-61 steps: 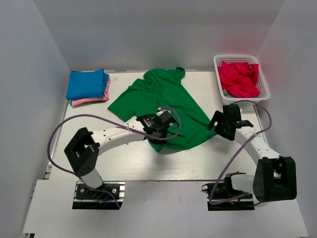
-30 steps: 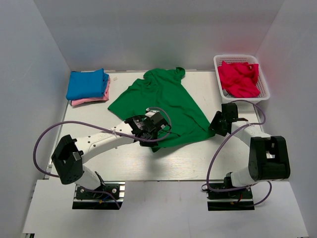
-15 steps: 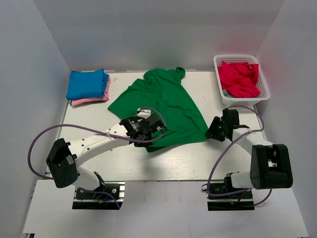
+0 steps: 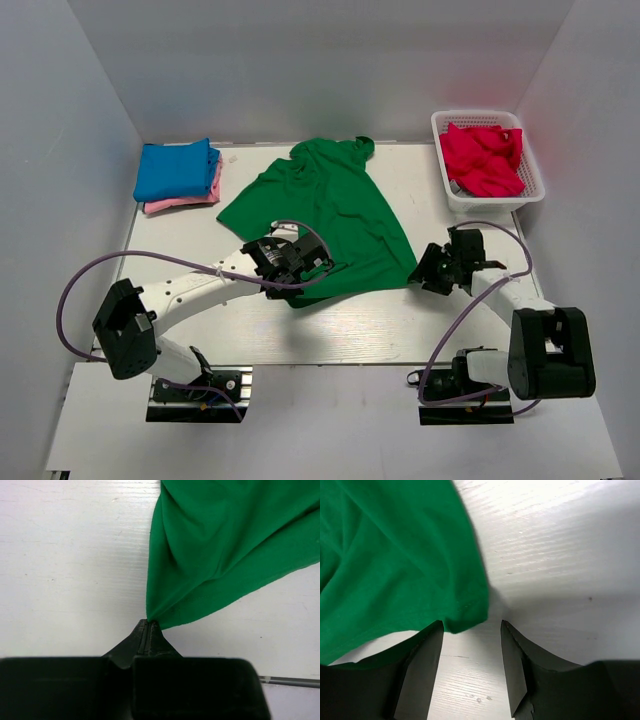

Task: Fold and stack the t-shirts
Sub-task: Flatten out the tshirt

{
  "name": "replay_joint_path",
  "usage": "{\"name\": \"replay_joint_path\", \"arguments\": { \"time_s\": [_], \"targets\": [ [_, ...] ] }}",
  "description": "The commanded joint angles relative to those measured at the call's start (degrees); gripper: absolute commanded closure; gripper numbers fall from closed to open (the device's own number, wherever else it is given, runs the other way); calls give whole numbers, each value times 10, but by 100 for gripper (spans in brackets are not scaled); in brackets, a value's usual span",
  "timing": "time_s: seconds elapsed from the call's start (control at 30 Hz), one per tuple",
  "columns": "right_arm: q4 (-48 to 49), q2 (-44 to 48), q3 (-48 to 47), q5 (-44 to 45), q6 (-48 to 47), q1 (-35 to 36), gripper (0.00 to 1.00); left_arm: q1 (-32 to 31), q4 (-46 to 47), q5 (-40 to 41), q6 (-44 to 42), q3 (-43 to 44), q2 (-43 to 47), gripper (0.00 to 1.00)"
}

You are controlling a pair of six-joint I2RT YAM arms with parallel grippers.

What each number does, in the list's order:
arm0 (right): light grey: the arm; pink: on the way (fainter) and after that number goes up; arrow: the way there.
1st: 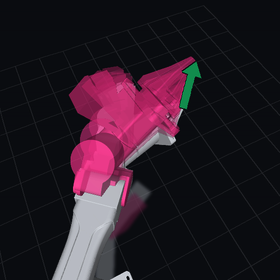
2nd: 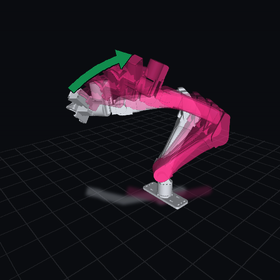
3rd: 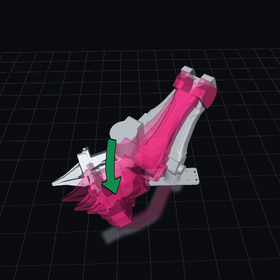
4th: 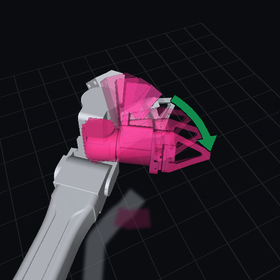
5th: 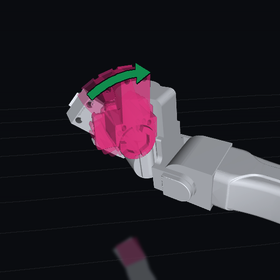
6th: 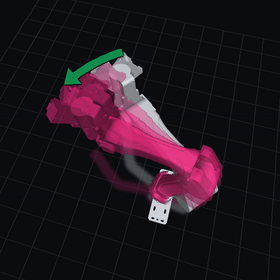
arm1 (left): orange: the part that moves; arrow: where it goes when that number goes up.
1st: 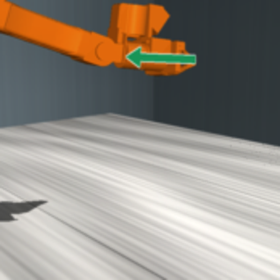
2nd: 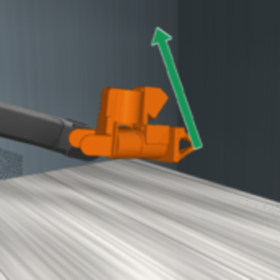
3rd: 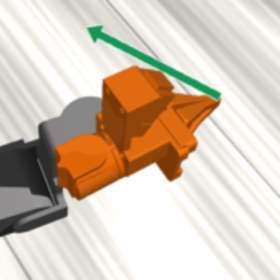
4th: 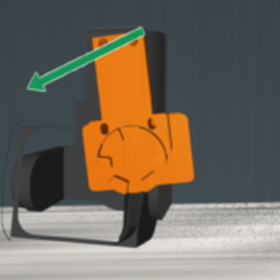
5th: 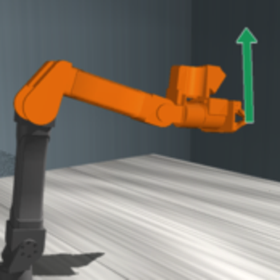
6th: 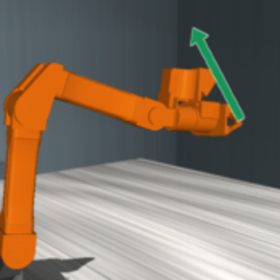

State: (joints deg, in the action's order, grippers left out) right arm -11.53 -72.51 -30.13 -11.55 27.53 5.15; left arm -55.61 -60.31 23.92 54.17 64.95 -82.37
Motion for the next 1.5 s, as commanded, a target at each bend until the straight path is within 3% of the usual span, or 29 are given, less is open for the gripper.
{"name": "replay_joint_path", "arguments": {
  "time_s": [0.0,0.23,0.3,0.83,0.97,1.07,1.2,1.33,1.47],
  "targets": [
    [-31,18,1,35,-14,-6,44,2,-21,31,29,-3,30,100],
    [-40,54,-1,32,-23,-9,44,2,-21,43,34,-3,35,100],
    [-43,50,-2,31,-30,-8,51,2,-21,43,34,2,35,100],
    [54,-46,-7,-29,-26,-7,57,2,-16,48,34,2,30,100],
    [59,-62,-8,-29,-25,-5,84,2,-10,48,34,2,30,100],
    [51,-56,-12,-17,-30,-7,98,2,-10,48,34,2,30,100],
    [20,-12,-34,-16,-45,-3,100,2,-10,73,26,17,35,100],
    [-36,96,-100,15,-53,-5,100,-9,-21,139,7,103,50,100],
    [-60,191,-173,66,-50,-3,100,-9,64,173,-70,149,101,100]
  ]
}}
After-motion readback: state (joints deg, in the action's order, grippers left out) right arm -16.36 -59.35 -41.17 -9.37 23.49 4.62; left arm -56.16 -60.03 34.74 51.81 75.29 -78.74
